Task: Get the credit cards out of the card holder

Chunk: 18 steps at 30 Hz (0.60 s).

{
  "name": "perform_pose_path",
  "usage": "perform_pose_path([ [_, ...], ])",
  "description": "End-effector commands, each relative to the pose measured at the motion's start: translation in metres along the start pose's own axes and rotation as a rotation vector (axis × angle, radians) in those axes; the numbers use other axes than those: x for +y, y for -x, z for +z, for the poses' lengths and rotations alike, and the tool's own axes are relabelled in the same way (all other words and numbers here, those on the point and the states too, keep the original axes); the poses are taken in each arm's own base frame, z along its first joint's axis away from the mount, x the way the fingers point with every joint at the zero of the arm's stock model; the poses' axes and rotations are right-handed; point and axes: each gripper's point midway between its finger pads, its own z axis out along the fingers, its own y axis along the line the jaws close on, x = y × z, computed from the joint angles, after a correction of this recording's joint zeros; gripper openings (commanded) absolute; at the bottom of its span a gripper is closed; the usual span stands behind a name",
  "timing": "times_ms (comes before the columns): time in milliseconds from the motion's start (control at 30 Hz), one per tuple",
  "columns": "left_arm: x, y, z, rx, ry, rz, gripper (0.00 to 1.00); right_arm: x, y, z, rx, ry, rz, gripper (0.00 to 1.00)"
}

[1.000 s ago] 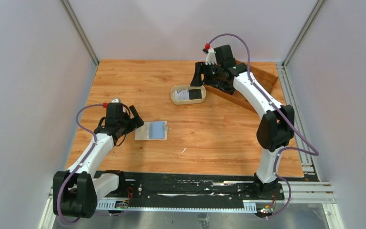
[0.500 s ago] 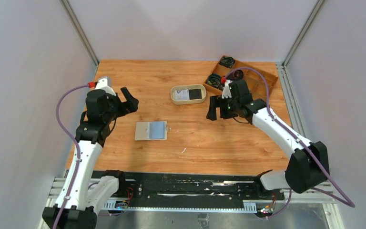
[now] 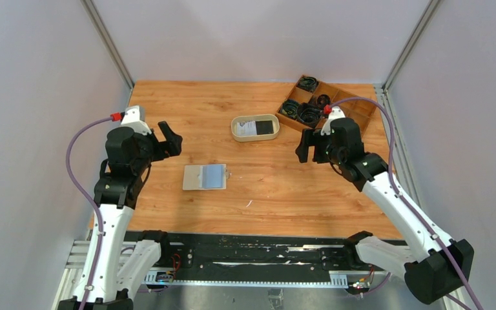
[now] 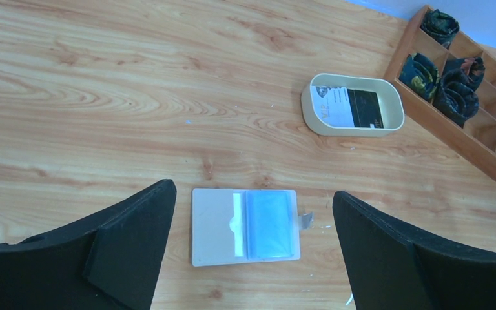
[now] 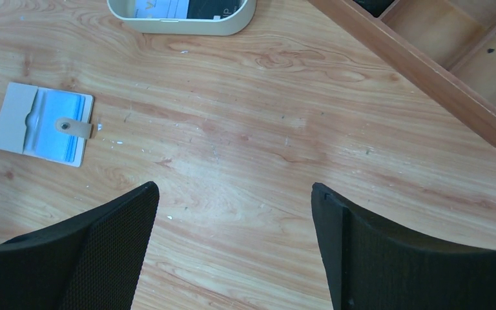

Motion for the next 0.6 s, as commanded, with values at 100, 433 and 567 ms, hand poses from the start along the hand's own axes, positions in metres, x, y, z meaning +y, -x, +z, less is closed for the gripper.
perform_pose_path([
  [100,0.000,0.004,-0.004,-0.011,0.001,0.006,1.00,-0.012,-0.005,-0.002,-0.012,-0.063,-0.002,0.91],
  [433,0.001,0.009,-0.007,-0.021,0.015,0.008,1.00,-0.012,-0.006,-0.006,-0.053,-0.037,-0.017,0.82],
  [567,0.002,0.014,-0.011,-0.034,0.025,0.016,1.00,-0.019,0.001,-0.011,-0.059,-0.083,0.003,0.82],
])
